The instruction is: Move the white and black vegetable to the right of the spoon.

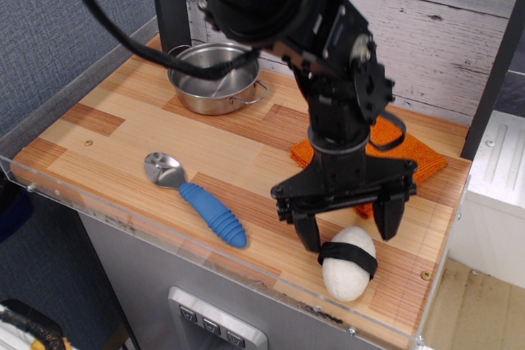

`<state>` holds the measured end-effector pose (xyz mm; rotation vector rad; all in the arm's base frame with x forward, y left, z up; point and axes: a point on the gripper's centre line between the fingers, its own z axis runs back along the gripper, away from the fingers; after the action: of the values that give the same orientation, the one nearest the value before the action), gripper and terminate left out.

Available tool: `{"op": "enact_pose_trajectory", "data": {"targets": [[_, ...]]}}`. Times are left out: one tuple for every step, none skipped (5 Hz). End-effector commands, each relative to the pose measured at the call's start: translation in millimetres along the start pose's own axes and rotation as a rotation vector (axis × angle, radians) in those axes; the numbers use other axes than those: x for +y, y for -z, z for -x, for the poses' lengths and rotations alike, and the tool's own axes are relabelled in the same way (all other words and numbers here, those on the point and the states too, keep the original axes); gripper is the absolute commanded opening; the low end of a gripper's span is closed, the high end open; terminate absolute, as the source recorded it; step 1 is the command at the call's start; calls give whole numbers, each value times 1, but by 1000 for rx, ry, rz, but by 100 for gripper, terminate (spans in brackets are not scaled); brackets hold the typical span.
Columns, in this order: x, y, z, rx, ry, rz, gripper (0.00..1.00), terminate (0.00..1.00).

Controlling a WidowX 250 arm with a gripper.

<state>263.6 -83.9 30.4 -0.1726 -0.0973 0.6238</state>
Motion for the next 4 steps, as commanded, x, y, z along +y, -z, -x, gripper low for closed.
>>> {"op": "enact_pose_trajectory", "data": {"targets": [[-1,-70,-4,-90,-28,107,100,0],[3,-105,-8,-126,-88,149,100,0],[19,-130,-15,-150,-143,176,100,0],[31,-147,-20,-163,-163,192,100,0]]}}
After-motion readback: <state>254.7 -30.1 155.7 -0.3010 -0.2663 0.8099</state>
